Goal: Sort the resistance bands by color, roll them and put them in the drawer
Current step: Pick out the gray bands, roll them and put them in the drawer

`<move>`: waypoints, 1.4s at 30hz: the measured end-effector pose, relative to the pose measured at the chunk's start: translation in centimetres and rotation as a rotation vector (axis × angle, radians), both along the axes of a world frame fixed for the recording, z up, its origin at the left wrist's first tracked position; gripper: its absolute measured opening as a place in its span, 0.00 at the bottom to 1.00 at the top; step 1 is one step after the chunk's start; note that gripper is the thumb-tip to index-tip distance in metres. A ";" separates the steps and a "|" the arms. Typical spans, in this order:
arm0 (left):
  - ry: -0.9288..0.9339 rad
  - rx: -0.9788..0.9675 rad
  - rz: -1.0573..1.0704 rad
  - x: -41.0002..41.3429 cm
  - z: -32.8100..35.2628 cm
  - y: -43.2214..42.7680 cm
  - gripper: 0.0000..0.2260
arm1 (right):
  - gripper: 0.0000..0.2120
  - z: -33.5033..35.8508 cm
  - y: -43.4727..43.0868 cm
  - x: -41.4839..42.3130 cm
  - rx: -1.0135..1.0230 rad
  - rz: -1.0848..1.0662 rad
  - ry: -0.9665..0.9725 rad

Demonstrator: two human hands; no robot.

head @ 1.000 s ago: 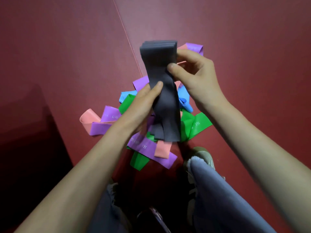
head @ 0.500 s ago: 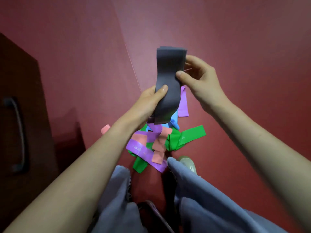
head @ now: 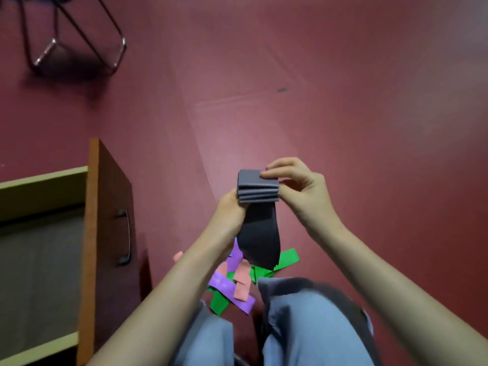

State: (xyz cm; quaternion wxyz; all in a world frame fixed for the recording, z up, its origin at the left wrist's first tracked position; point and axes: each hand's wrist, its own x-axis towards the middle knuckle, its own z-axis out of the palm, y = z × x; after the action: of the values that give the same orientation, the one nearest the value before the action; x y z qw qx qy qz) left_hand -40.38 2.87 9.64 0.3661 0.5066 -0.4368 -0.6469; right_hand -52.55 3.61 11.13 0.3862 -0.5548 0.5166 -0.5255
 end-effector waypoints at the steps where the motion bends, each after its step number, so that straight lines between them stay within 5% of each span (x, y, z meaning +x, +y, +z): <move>1: 0.009 0.003 -0.004 0.3 0.9 1.4 0.09 | 0.15 0.7 1.4 0.3 -0.001 0.006 0.010; 5: 0.113 0.042 -0.005 1.6 3.6 5.4 0.11 | 0.15 3.5 5.7 1.2 -0.005 0.058 0.030; 10: 0.510 0.147 -0.040 2.7 7.7 9.0 0.21 | 0.18 6.9 9.6 1.5 -0.048 0.079 0.036; 14: 0.408 0.000 -0.128 3.1 9.0 11.8 0.14 | 0.21 8.4 12.1 2.2 -0.021 0.085 -0.051; 19: 0.320 -0.191 -0.151 4.4 10.1 13.1 0.13 | 0.21 10.0 14.5 3.5 0.127 0.133 -0.494; 26: 0.322 -0.276 -0.085 5.2 11.4 14.6 0.06 | 0.08 10.5 17.1 4.5 0.247 0.227 -0.171; 29: 0.316 -0.269 -0.093 5.1 11.2 15.6 0.07 | 0.10 10.9 17.7 4.3 0.289 0.225 -0.109; 36: 0.088 -0.345 -0.189 5.3 12.0 16.9 0.10 | 0.14 10.9 18.8 4.1 0.269 0.306 -0.370; 42: 0.296 -0.072 -0.237 5.3 11.6 19.1 0.09 | 0.15 10.6 19.1 4.2 0.133 0.263 -0.466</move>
State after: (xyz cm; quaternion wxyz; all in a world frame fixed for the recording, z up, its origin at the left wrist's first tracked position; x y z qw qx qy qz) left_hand -35.07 21.97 21.26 0.3656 0.3373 -0.4578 -0.7369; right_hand -48.31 22.70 21.74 0.5953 -0.4545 0.3707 -0.5493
